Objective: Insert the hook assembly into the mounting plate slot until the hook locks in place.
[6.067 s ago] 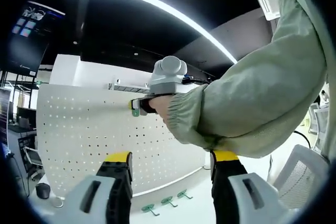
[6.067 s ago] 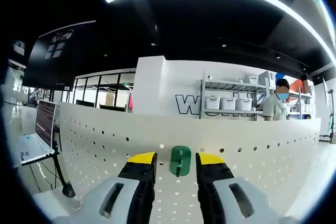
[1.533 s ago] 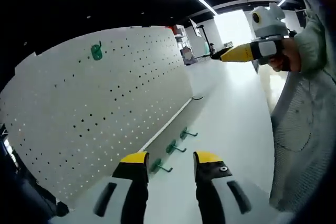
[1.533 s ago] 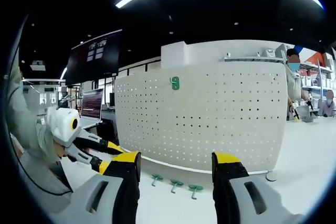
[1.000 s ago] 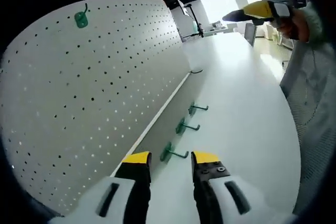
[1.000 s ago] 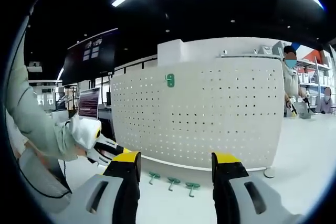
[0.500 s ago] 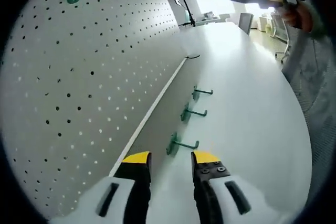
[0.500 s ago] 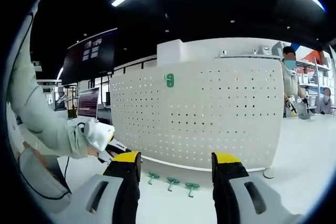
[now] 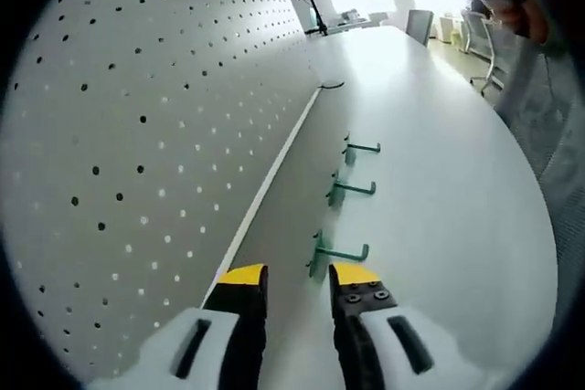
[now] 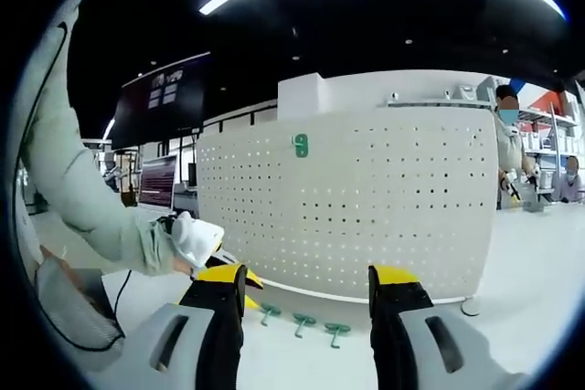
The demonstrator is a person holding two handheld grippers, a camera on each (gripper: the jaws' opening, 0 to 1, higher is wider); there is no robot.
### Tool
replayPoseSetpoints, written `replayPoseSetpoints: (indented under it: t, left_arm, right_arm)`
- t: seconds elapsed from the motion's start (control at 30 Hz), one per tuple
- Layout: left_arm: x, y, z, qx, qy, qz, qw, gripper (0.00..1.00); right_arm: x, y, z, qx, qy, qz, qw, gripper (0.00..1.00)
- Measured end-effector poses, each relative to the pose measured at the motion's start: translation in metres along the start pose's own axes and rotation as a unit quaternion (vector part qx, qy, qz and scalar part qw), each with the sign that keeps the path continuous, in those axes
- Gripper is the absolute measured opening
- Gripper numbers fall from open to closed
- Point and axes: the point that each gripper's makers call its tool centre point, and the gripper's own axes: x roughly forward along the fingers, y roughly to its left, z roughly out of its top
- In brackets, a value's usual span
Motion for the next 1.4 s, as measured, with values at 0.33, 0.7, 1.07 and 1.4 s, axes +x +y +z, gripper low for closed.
replayPoseSetpoints:
  t: [0.33,0.7,1.07,1.4]
  left_arm:
    - [0.013,-0.003,-0.002,0.003,0.009,-0.021,0.9997,0.22]
    - [0.022,-0.009,-0.005,0.011,0.015,-0.041,0.999,0.1]
    - [0.024,-0.013,-0.006,0.021,0.028,-0.044,0.9984,0.05]
    - [0.014,-0.014,0.002,0.019,0.019,-0.034,0.999,0.03]
  right_arm:
    - [-0.001,-0.009,0.001,0.01,-0.003,-0.015,0.9998,0.52]
    - [-0.002,-0.015,-0.001,0.014,0.001,-0.028,0.9995,0.52]
    - [-0.003,-0.018,0.0,0.015,-0.001,-0.034,0.9993,0.52]
    - [-0.002,-0.016,0.0,0.011,0.0,-0.031,0.9995,0.52]
